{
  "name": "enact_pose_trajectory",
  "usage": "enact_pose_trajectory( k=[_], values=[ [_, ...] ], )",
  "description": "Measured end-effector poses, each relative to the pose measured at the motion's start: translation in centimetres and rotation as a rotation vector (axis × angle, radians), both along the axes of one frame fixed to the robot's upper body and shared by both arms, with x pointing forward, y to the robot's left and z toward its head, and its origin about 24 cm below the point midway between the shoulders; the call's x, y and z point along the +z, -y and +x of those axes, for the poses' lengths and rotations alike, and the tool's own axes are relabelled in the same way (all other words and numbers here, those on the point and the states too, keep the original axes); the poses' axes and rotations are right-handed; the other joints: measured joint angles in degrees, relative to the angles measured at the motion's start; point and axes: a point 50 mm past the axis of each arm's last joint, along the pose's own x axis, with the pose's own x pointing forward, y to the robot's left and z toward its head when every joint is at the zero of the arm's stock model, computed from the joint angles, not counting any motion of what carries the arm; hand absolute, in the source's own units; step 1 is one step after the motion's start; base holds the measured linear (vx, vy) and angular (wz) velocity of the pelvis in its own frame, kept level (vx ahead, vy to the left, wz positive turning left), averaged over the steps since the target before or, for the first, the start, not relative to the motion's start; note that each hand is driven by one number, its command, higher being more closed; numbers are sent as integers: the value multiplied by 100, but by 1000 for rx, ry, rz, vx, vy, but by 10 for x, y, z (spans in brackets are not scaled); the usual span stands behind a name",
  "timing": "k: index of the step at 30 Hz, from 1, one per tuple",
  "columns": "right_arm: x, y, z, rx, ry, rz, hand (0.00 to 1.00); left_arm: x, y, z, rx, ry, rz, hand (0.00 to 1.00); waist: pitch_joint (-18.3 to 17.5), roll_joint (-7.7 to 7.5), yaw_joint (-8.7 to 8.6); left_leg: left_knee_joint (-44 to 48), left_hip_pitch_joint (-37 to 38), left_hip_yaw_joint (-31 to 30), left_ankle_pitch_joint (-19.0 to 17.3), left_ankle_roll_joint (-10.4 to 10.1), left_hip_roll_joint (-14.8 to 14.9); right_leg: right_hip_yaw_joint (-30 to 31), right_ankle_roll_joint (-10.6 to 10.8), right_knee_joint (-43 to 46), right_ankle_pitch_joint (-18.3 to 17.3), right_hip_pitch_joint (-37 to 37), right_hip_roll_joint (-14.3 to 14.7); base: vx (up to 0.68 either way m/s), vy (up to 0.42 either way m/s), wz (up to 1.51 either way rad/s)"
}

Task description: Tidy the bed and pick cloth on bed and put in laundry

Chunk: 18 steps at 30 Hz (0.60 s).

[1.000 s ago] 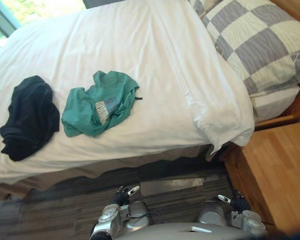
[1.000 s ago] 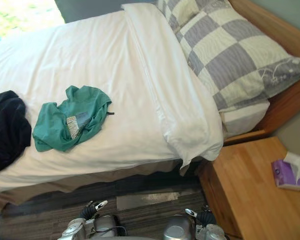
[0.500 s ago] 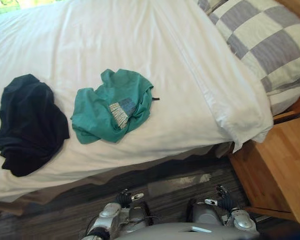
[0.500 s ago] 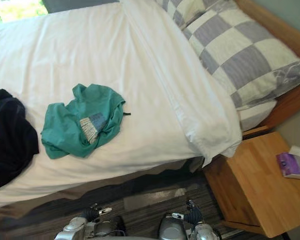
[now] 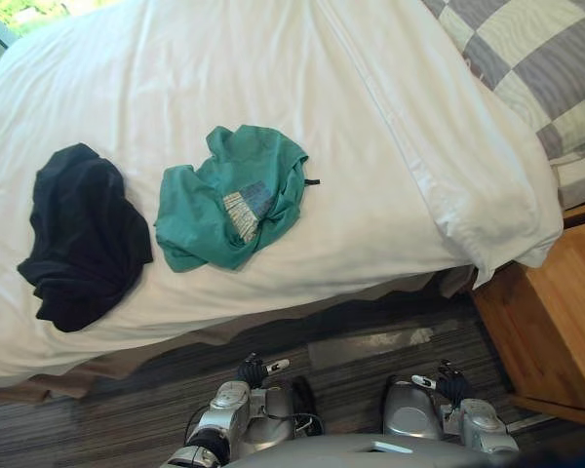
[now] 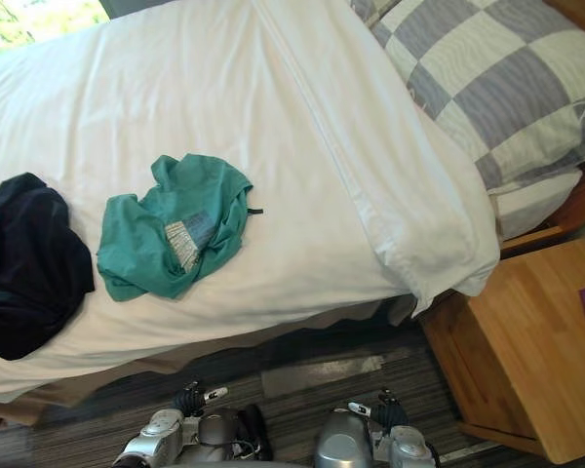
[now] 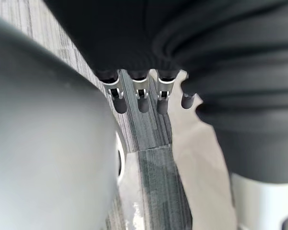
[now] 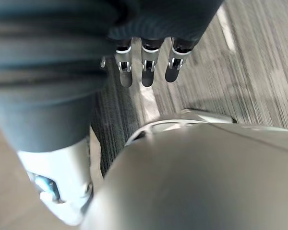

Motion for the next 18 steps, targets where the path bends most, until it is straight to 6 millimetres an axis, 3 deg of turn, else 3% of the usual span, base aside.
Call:
enact_pose_trajectory(
  k=[2, 4, 7, 8, 9, 10, 11, 12, 13, 14, 15, 16, 18],
  values=[
    [2, 10, -3, -15, 1, -26, 0, 0, -6, -4, 13, -1, 7, 0, -7, 13, -6, -133, 2, -287, 130, -27, 534, 282, 148, 193, -68, -122, -289, -22, 218, -18],
    [4, 18, -4, -21, 13, -50, 0, 0, -9, -3, 7, 7, 7, 0, -6, 13, -30, -202, -3, -582, 306, 40, 806, 496, 373, 407, -151, -215, -549, 1, 360, -24],
    [11, 28, 4, 6, 57, -96, 0, 0, -6, -5, -8, 22, -33, 0, -48, 85, -153, 37, -35, -1123, 391, 151, 977, 983, 989, 641, -129, -453, -1028, 36, 559, -33],
    [12, 30, 4, 8, 63, -103, 0, 0, -2, -5, -18, 21, -49, 0, -87, 151, -163, 133, -59, -1176, 339, 69, 976, 1073, 1009, 615, -106, -469, -1061, 80, 723, -22],
    [11, 30, 0, 16, 61, -107, 0, -1, 5, -5, -44, 20, -69, 0, -134, 233, -170, 431, -131, -1213, -402, -886, 947, 1185, 1057, 433, 69, -411, -1165, 145, 809, -9],
    [8, 22, 1, 24, 62, -86, 0, 3, 5, 4, -66, 55, -62, 0, -123, 135, -153, 1109, -369, -1207, -796, -1067, 812, 1208, 1084, -29, 510, -183, -1378, 173, 967, -2],
    [6, 17, -2, 39, 58, -70, 0, 4, 6, 8, -70, 61, -65, 0, -135, 120, -129, 1406, -531, -1216, -1006, -1028, 799, 1133, 1068, -369, 901, -61, -1392, 156, 840, 3],
    [2, 12, -7, 0, 45, -63, 0, 7, 3, 14, -60, 71, -64, 0, -140, 106, -31, 1805, -748, -1166, -1268, -815, 812, 777, 843, -890, 1746, 105, -1438, 124, 827, -31],
    [0, 11, -11, 6, 27, -56, 0, 8, -3, 16, -47, 74, -56, 0, -111, 90, 150, 1811, -700, -851, -1370, -611, 844, 165, 147, -1254, 2525, 81, -1479, 120, 807, -46],
    [0, 10, -9, 18, 33, -53, 0, 8, -5, 15, -34, 66, -55, 0, -112, 64, 213, 1733, -643, -721, -1377, -522, 833, -206, -164, -1122, 2607, 34, -1471, 117, 687, -59],
    [-2, 1, -12, 77, 41, -38, 0, 6, -14, 11, -9, 45, -41, 0, -116, -35, 234, 1472, -446, -589, -1312, -352, 736, -607, -5, -537, 2117, 50, -1323, 124, 545, -42],
    [-2, -9, -11, 161, 62, -26, 0, 4, -21, 3, -5, 12, -31, 0, -122, -67, 221, 1060, -227, -453, -1201, -172, 571, -675, 248, -78, 1350, 76, -866, 133, 569, -26],
    [1, -13, -6, 232, 101, -24, 0, 4, -22, 3, -11, -1, -35, 0, -122, -71, 150, 736, -213, -445, -1047, -40, 344, -529, 378, 112, 825, 26, -454, 71, 375, 7]
  ],
)
